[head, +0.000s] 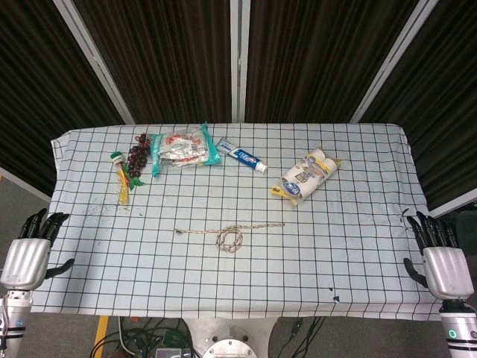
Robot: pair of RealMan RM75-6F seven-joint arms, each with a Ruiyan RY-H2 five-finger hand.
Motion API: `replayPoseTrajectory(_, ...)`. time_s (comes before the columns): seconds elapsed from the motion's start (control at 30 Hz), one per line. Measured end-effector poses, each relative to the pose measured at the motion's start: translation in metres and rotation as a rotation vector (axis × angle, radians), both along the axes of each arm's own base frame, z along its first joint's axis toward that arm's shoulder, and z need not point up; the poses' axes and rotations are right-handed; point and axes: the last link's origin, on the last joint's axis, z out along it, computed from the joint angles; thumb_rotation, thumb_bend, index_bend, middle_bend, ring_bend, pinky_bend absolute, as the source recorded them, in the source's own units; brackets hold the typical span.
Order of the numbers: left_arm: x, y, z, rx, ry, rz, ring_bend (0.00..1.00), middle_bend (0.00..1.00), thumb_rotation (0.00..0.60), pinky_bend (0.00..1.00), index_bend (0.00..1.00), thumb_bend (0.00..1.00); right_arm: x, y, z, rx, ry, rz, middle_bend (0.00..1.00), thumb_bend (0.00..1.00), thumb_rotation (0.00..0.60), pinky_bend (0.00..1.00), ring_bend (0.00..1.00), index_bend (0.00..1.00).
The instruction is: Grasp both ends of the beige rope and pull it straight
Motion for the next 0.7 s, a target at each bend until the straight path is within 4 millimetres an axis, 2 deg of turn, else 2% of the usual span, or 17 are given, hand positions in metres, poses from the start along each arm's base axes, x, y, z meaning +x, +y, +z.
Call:
replayPoseTrajectory(0.23,0.001,0.001,-0.002,-0.009,0.001,0.002,0.00,0.13,0.600,0.10,0.13,0.09,-0.001,0.000,-0.002,0.006,-0.002,-0.002,0.00,0.26,0.600,0.00,0.00,0.00)
replayPoseTrajectory(0.43,0.010,0.005,-0.008,-0.034,-0.005,-0.020,0.00,0.13,0.600,0.10,0.13,0.09,0.000,-0.001,0.001,-0.008,-0.007,0.001,0.00,0.26,0.600,0.00,0.00,0.00)
replayPoseTrajectory(0.7,0.041,0.022,-0.042,-0.136,-0.045,-0.069,0.00,0.13,0.600,0.10,0.15,0.10,0.001,-0.003,0.005,-0.024,-0.026,0.015,0.00,0.26,0.600,0.00,0.00,0.00)
